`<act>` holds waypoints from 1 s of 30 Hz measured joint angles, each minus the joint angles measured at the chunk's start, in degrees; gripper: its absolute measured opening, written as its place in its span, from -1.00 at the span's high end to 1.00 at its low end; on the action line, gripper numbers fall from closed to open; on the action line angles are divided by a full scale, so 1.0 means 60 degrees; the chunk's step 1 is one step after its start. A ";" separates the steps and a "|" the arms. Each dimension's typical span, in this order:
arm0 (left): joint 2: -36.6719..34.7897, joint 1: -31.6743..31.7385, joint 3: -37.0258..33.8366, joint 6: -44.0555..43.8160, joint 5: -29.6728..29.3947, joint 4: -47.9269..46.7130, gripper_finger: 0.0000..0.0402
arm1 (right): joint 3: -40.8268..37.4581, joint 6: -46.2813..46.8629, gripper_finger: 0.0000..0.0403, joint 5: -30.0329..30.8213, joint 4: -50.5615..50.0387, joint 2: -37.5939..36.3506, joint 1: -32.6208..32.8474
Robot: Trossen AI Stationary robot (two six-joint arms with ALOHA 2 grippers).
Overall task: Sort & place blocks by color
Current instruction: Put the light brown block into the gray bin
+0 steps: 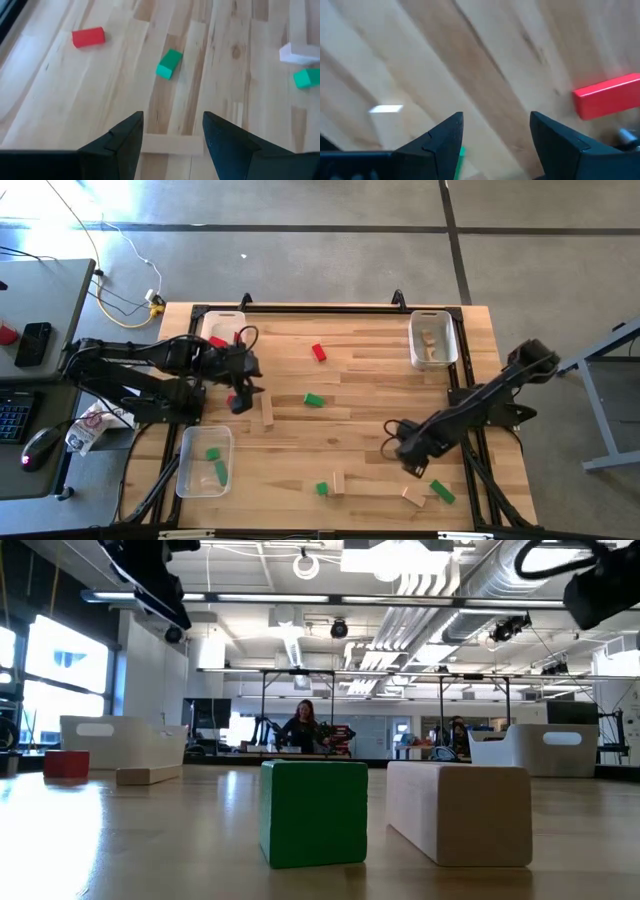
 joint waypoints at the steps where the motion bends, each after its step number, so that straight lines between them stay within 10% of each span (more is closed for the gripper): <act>1: 0.0000 0.0037 0.0000 0.0000 -0.0002 0.0092 0.04 | 0.0000 0.0239 -0.08 0.0046 0.0142 -0.0049 0.0145; 22: 0.0000 0.1316 0.0000 -0.0685 -0.1621 0.3808 0.04 | 0.0004 0.2239 -0.08 0.1231 0.3275 0.0104 0.1667; 30: 0.0000 0.1909 0.0000 -0.0685 -0.1610 0.3850 0.04 | 0.0004 0.2596 -0.08 0.0229 0.4124 0.1108 0.1814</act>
